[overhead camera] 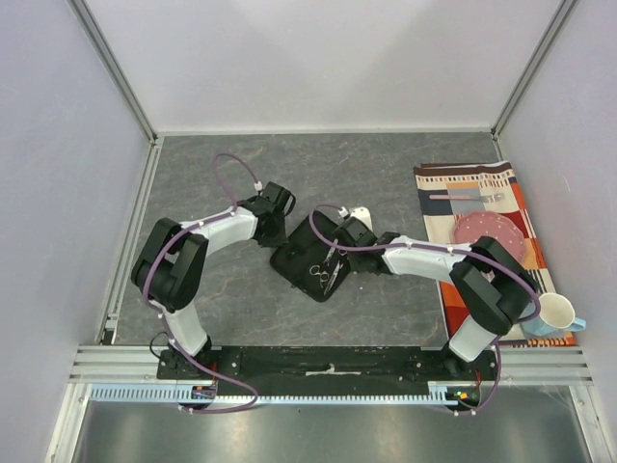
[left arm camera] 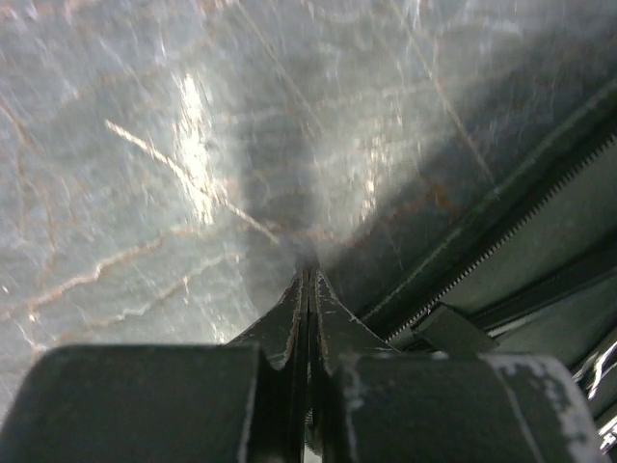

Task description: Sort the hair-cutting tools

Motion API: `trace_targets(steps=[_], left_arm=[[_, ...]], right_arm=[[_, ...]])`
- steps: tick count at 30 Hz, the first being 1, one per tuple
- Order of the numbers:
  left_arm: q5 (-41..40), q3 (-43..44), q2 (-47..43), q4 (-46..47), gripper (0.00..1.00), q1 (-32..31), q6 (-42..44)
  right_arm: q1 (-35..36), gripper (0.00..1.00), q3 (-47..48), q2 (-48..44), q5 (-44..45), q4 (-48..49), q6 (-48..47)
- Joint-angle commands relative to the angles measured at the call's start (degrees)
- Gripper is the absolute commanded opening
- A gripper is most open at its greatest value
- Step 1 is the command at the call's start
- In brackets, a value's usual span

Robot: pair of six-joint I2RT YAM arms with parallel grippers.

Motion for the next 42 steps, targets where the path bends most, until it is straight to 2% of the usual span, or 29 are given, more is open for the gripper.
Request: trace_targets(steps=[1,5,15,19,26,33,38,42], left_arm=[[1.30,-6.32,-2.86,-2.23,0.02,-3.17,-3.84],[2.97,-9.84,-5.23,-1.79,0.02,-5.72,-5.07],[3.41,-19.25,-8.23,2.60,0.02,-17.84,-13.50],[1.67,-20.57,-9.54,1.65,0.02,-18.47,-13.86],[-2.91,-17.41,-15.95,-6.09,0.02,-18.47,-12.72],[-2.13,-11.45,-26.07,-10.14,0.02,-18.47,-12.28],[0.51,-6.87,-26.43,-7.95,0.02,-18.47,-10.53],[1.65,-2.75,-21.96,-4.17,0.02,-18.47,-8.59]], right_arm=[[-2.58,0.00,3.59,2.22,2.30,-0.24,-2.02],[-3.81,0.00,5.79,2.75,3.45,-1.64,-4.21],[-5.04,0.00,11.24,4.16,6.52,-6.04,-9.14],[-5.13,0.00,12.03,3.90,7.84,-7.09,-9.76],[-5.13,0.00,11.33,-0.67,10.13,-9.47,-9.76],[-5.04,0.00,7.30,-8.23,1.70,-8.68,-9.67],[-4.87,0.00,5.09,-11.39,-2.87,-7.01,-9.67],[-4.17,0.00,2.11,-13.15,-7.01,-4.46,-9.15]])
